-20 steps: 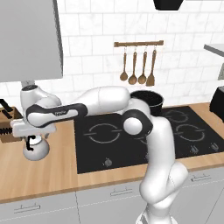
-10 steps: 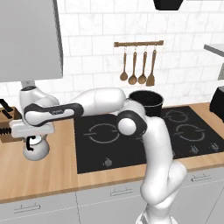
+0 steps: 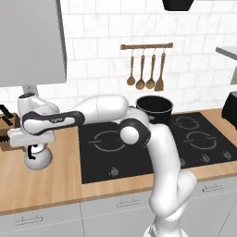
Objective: Pick the kettle from the counter and place it on a stove burner. Then turn the burner on.
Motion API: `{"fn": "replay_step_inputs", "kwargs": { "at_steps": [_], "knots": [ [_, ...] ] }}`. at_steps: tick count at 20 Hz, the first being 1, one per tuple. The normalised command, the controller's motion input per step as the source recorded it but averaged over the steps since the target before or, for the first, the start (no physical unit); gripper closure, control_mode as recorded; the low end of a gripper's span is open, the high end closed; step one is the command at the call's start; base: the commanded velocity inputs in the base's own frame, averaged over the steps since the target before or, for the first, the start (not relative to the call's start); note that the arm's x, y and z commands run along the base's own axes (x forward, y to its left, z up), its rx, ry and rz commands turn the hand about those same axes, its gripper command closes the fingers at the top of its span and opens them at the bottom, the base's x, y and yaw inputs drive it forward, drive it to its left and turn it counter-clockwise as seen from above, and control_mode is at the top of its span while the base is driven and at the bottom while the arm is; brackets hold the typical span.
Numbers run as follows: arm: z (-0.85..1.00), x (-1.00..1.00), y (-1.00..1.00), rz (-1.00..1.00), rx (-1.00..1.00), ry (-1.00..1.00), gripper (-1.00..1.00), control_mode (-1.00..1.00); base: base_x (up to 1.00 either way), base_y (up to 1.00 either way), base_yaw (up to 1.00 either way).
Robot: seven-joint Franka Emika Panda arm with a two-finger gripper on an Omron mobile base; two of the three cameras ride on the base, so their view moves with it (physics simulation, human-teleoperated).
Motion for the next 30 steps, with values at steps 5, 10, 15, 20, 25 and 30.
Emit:
{"fn": "replay_step_inputs", "kwargs": {
  "at_steps": [5, 10, 15, 20, 25, 30],
  "knots": [
    [-0.29, 0.23, 0.02, 0.0, 0.0, -0.01, -1.0, -1.0, 0.0, 0.0, 0.0],
    [-0.01, 0.2, 0.06, 0.0, -0.03, -0.04, -1.0, -1.0, 0.0, 0.0, 0.0],
    [0.0, 0.0, 0.2, 0.0, -0.02, -0.01, -1.0, -1.0, 0.0, 0.0, 0.0],
    [0.0, -0.11, 0.17, 0.0, -0.01, -0.07, -1.0, -1.0, 0.0, 0.0, 0.0],
    [0.01, 0.0, 0.02, -0.03, -0.01, -0.03, -1.0, -1.0, 0.0, 0.0, 0.0],
    [0.0, 0.0, 0.15, -0.07, 0.0, -0.04, -1.0, -1.0, 0.0, 0.0, 0.0]
  ]
}}
